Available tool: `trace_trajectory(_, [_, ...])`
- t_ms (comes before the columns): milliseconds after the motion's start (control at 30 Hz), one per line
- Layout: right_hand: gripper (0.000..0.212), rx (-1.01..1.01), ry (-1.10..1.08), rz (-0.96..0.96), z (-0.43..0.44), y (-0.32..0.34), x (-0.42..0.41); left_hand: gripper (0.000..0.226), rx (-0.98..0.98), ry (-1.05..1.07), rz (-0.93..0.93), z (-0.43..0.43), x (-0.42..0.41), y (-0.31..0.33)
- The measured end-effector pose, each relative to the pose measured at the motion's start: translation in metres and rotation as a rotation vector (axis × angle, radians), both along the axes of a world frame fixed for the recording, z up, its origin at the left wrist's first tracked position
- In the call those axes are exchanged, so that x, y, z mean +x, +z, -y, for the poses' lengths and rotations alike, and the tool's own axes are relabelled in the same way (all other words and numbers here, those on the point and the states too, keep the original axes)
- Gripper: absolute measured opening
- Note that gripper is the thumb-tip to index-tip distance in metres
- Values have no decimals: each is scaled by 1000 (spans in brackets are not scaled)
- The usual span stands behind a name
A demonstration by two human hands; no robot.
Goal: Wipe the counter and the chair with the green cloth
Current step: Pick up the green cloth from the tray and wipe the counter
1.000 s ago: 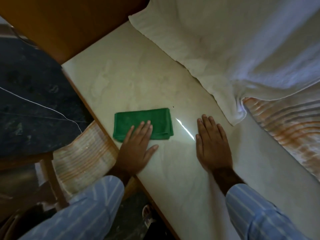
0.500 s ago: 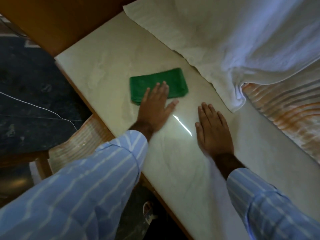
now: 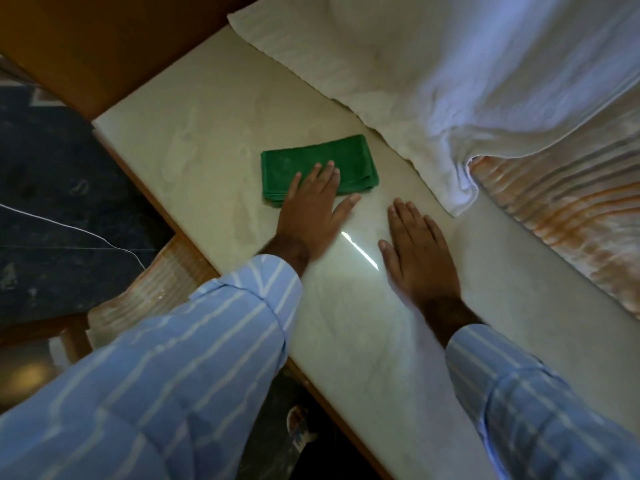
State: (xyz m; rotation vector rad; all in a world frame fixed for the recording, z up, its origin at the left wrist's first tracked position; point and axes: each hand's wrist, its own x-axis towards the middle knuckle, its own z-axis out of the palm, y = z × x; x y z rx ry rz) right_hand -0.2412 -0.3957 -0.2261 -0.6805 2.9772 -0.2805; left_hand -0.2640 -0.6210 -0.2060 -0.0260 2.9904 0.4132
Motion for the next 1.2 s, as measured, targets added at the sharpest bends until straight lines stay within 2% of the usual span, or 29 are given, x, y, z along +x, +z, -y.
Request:
trace_trajectory(133, [63,-3,4,-3,-1,2,0,67,36,-207,-59,16,60,-6])
trace_trajectory(300, [64,3,5,-19,0,-1,0,67,75,-234,-55,75,111,-16])
trace_trajectory(533, [61,-17,4,-92,-1,-6,-1,73,113,177,-58,123,22,-22])
trace_trajectory(700, [62,-23,1,-91,0,-6,-2,99,-41,174,11,104,-25,-23])
trace_trajectory(867, [61,-27,0,-91,1,-5,-2,109,-103,56,49,92,12,-23])
trace_trajectory(1067, [68,-35,35,-35,42,-1,-27,104,-79,-13,64,74,52,-18])
trace_trajectory(1133, [67,-69,26,-13,66,4,-39,92,27,-11,57,80,47,-10])
trace_trajectory(1200, [61,-169,-13,14,92,8,-47,75,218,84,-6,89,44,1])
